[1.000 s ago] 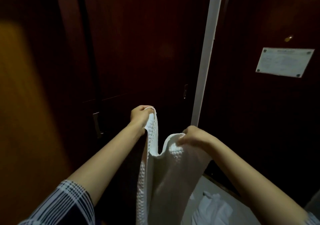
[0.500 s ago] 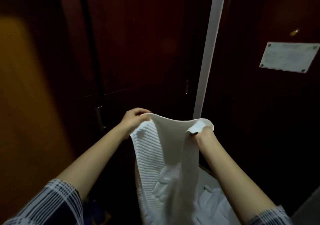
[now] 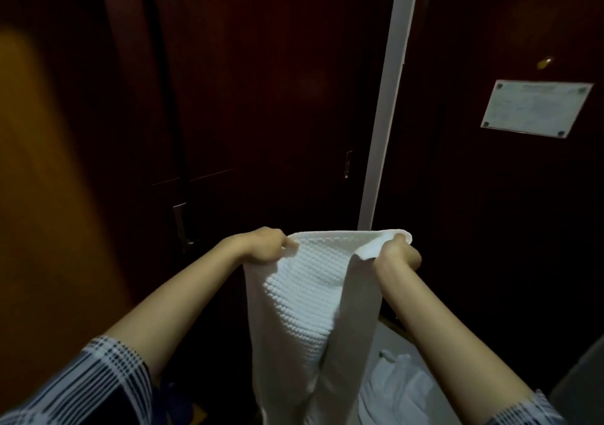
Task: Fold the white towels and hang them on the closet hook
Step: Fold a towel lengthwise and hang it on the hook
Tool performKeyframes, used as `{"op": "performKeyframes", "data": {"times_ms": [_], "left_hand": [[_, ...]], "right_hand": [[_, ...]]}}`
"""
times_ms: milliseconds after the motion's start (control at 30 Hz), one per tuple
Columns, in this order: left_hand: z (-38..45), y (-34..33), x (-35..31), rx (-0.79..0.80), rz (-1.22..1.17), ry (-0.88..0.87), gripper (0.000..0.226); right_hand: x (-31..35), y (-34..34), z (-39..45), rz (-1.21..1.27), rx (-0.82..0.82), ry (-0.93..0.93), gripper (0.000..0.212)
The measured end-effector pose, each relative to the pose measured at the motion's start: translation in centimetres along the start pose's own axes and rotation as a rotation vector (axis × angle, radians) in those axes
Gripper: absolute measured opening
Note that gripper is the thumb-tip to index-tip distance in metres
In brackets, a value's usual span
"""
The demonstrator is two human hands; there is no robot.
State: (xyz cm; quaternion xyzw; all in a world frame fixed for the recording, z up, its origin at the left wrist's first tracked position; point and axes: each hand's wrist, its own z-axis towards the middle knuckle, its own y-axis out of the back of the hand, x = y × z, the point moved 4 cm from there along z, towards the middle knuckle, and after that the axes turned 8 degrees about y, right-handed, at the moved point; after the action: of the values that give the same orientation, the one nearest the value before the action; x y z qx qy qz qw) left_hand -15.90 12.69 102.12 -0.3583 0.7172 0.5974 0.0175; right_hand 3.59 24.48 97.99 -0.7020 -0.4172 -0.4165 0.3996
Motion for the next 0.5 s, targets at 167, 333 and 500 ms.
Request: {"op": "performKeyframes", "data": {"times_ms": [167,333,500], "left_hand": [[1.0,0.5,0.4,-0.139,-0.248,0.014,0.026],[0.2,1.3,-1.7,-0.221,-0.427,-0.167,0.036],[-0.1,2.4,-1.4,-0.171,-0.66,-0.188,0.027]], "right_hand": [[0.2,-1.8,-3.1,-0.271,0.308,0.407,0.046],[0.5,-4.6,-7.0,-0.417,0.81,0.545,0.023],[0.7,-5.7,-8.5,-0.314,1.109,0.372,0.019]]}}
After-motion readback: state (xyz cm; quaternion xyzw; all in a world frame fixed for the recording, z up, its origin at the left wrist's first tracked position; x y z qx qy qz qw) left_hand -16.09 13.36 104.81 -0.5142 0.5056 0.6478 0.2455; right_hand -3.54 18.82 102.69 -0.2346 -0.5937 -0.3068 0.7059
